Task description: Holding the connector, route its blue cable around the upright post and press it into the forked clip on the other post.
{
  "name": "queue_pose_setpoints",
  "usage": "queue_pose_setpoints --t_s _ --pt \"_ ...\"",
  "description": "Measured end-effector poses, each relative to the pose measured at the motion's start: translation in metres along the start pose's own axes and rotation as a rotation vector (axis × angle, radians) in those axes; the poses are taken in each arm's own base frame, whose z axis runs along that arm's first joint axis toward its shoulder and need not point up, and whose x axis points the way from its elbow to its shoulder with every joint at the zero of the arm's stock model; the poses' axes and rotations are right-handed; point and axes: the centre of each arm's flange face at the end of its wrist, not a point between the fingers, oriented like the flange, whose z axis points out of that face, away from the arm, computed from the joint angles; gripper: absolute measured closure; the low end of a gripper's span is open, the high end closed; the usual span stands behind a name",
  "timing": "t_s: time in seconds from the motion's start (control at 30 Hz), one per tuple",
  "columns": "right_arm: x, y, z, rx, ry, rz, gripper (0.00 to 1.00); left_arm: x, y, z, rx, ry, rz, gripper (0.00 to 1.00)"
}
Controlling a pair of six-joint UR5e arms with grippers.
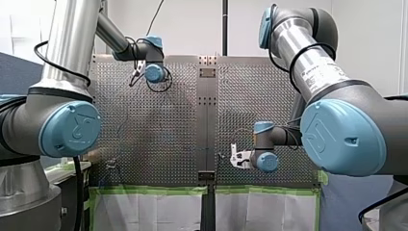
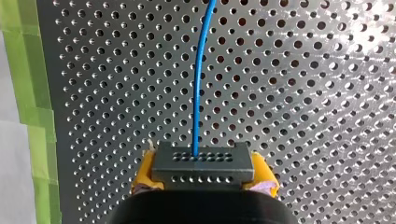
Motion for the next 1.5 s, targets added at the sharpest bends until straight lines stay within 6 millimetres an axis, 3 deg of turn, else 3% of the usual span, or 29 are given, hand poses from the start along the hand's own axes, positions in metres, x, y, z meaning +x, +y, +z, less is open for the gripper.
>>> queue_pose_setpoints --t_s 0.8,1.5 --pt "0.000 0.000 0.000 0.000 -0.004 0.000 0.99 0.056 -0.041 -0.003 -0.019 0.121 0.076 0.00" --pt "0.000 0.000 -0.001 0.000 -0.007 0.000 0.99 0.061 -0.047 -0.017 -0.043 0.200 0.175 0.00"
